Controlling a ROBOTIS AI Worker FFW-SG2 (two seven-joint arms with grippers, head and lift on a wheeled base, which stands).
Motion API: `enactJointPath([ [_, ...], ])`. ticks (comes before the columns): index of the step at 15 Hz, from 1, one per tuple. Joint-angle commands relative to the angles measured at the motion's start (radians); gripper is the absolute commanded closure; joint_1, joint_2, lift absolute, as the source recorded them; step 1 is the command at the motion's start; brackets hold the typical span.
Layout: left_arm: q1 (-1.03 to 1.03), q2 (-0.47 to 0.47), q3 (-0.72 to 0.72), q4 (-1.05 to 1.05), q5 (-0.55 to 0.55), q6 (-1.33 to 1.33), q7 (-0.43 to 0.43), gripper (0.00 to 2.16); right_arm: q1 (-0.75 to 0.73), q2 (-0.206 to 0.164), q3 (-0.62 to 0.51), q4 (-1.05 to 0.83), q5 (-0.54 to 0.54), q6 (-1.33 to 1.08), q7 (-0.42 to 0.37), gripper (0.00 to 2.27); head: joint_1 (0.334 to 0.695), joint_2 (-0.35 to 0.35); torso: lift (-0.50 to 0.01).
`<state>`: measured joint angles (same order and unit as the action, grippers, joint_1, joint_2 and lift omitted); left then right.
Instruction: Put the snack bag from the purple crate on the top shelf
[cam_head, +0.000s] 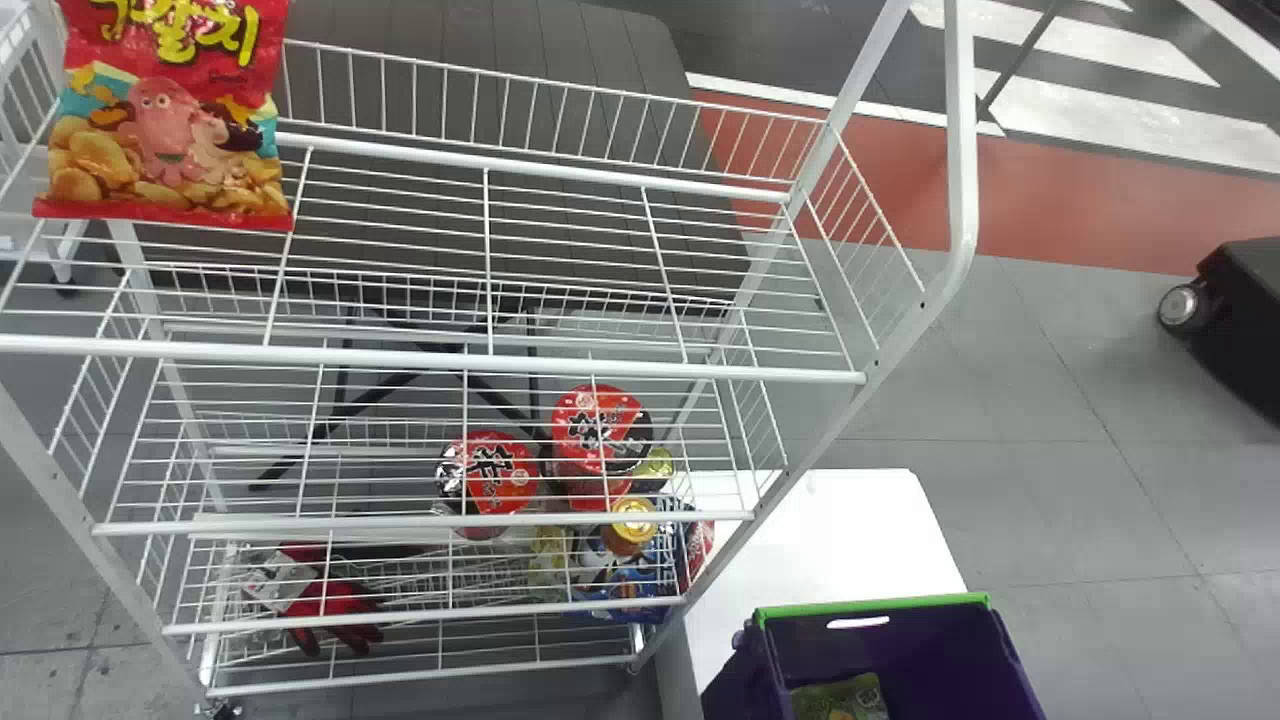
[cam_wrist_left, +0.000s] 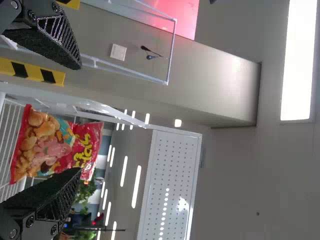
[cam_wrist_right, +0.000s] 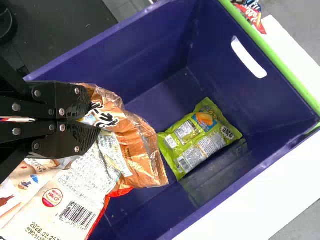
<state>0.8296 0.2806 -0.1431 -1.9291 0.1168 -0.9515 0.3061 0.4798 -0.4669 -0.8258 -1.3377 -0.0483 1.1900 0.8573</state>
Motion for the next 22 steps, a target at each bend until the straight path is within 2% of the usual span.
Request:
enactJointPath([
  [1,0.013,0.000,0.000,-0.014,-0.008,0.006,0.002,0.09,0.000,-0.004,-0.001,-0.003,-0.001,0.000,0.000,2.22,0.695,-0.350,-0.101],
  [22,0.002,-0.001,0.000,0.007,-0.017,0.009,0.005,0.09,-0.010,0.002,0.016,0.015,-0.041,-0.022,0.008,2.22,0.695,-0.350,-0.016],
])
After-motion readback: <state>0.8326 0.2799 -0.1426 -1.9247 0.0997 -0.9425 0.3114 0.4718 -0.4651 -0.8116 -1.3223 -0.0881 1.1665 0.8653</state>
